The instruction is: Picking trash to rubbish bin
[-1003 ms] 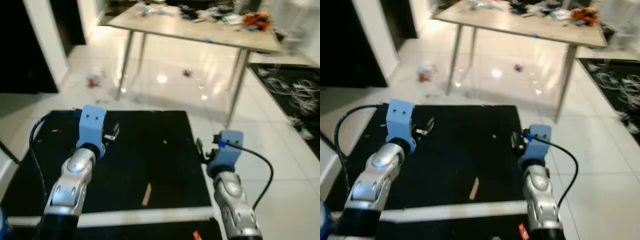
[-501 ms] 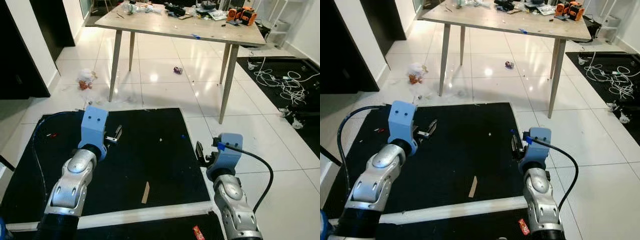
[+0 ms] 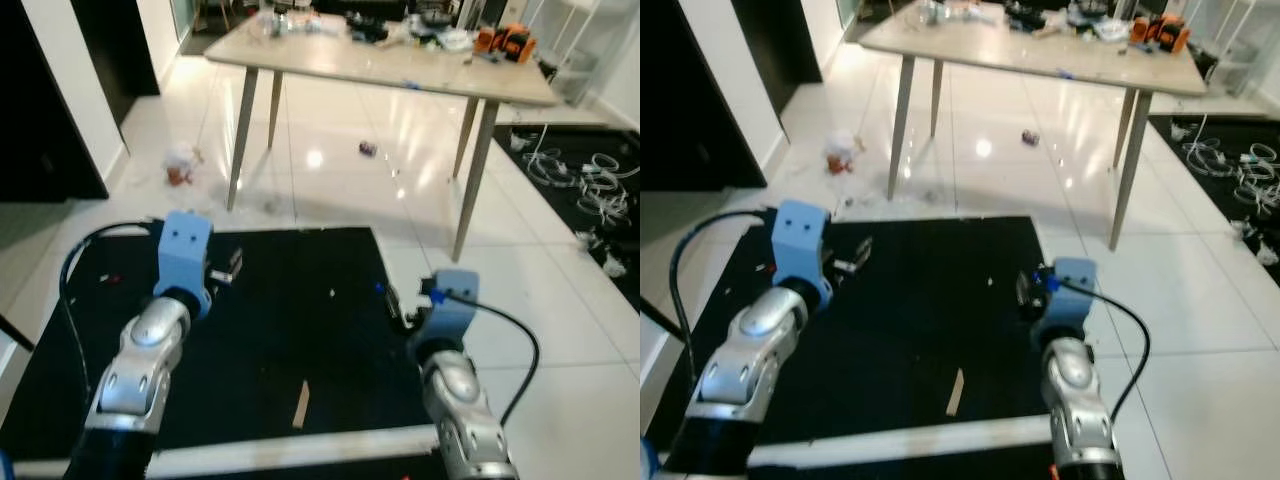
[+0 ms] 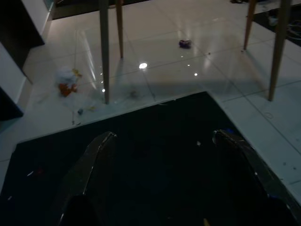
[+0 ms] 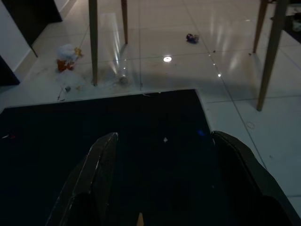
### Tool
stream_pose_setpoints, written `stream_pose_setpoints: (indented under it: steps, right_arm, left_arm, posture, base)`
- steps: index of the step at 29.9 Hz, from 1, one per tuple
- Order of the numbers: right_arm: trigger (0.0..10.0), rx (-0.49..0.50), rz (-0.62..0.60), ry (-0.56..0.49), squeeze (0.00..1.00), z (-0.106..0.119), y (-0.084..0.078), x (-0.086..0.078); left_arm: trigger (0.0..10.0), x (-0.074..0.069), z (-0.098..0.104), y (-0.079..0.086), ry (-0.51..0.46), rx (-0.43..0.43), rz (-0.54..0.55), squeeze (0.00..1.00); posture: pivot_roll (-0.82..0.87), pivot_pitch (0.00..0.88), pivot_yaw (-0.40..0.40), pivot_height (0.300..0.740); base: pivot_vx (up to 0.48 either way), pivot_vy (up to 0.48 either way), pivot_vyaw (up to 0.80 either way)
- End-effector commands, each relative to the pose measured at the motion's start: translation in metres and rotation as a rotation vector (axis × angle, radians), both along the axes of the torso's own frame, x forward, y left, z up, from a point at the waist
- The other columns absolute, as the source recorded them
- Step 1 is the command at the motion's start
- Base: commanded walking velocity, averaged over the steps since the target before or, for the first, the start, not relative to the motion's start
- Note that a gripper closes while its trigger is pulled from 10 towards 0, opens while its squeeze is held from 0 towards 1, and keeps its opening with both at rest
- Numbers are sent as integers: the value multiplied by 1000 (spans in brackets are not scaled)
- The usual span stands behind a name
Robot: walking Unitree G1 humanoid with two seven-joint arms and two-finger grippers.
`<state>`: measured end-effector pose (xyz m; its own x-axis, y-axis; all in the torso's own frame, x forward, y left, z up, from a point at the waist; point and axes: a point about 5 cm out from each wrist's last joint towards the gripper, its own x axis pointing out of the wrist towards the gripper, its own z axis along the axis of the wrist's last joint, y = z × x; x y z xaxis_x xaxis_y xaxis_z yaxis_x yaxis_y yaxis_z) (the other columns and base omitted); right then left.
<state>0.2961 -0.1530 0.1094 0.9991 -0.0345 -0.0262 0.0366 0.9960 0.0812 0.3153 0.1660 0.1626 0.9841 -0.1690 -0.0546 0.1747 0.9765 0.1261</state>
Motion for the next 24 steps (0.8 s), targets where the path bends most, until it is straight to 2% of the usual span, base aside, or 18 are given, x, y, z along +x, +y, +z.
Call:
stream_pose_setpoints:
  steps: [1,24]
  right_arm:
    - [10000,-8,-19,17,0,-4,-6,-2]
    - [10000,-26,-20,3,0,1,-8,-3]
  left_arm:
    - [10000,-2,-1,-3,3,-3,-15,35]
    - [10000,-1,-1,-5,5,0,-18,35]
  posture:
    - [9,111,34,740]
    - [-13,138,32,740]
  base:
    - [322,0,0]
    - [323,0,0]
